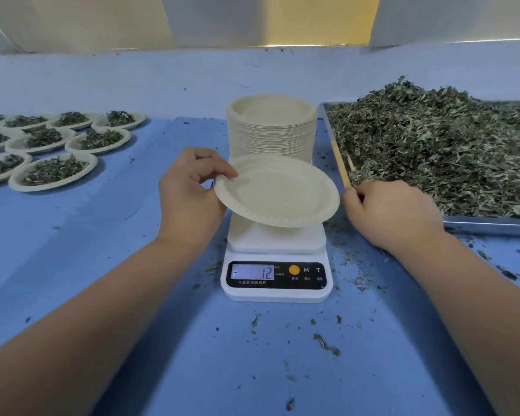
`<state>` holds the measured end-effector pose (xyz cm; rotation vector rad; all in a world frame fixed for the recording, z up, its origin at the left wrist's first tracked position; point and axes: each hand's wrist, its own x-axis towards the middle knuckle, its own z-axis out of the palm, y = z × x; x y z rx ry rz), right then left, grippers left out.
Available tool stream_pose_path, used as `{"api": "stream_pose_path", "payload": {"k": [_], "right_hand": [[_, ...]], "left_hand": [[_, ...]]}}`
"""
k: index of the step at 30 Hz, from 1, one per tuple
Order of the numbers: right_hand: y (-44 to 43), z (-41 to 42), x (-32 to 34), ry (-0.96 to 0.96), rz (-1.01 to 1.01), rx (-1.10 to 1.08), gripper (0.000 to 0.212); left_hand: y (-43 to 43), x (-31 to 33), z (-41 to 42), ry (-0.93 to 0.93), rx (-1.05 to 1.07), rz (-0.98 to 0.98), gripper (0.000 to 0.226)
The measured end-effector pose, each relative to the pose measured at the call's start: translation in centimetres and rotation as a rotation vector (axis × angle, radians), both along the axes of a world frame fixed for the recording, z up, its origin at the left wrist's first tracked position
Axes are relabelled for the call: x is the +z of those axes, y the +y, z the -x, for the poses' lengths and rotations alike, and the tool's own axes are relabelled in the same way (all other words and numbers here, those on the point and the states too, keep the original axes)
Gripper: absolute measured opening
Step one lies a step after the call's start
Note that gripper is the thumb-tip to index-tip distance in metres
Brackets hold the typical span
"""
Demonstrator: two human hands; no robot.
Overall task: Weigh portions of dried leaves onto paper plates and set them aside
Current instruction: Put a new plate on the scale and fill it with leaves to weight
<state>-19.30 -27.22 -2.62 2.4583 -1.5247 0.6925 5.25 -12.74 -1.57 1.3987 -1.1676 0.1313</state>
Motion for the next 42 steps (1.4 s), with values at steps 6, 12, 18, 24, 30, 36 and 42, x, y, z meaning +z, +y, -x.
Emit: {"api": "stream_pose_path", "payload": {"k": [6, 12, 18, 24, 30, 36, 42], "right_hand": [[0.1, 0.1, 0.1, 0.004, -0.026, -0.004, 0.053], [0.0, 0.1, 0.2, 0.007, -0.023, -0.016, 0.049], [0.0, 0.0, 0.0, -0.009, 0.003, -0.035, 0.041], [0.2, 0.1, 0.3, 0.015, -0.042, -0.025, 0.038], [-2.4, -0.4, 2.7, -0.099, -0.535, 0.120, 0.045], [-9.2, -4.6, 3.6, 0.030, -0.556, 0.058, 0.065], [-14.3, -8.4, 3.4, -0.056, -0.604, 0.059, 0.063]], "left_hand": [[0.1, -1.6, -0.7, 0.021, -0.039, -0.099, 0.041], [0.5, -2.2, -2.4, -0.003, -0.068, -0.189, 0.064], [0.3, -2.3, -2.7, 0.599, -0.118, -0.133, 0.056], [-0.6, -2.3, -1.9, 0.866, -0.251, -0.196, 0.036], [-0.6, -2.1, -1.6, 0.874, -0.237, -0.229, 0.033], [-0.9, -2.0, -1.4, 0.721, -0.114, -0.443, 0.034], [-1.6, -1.9, -1.3, 0.891, -0.069, -0.212, 0.030]]}}
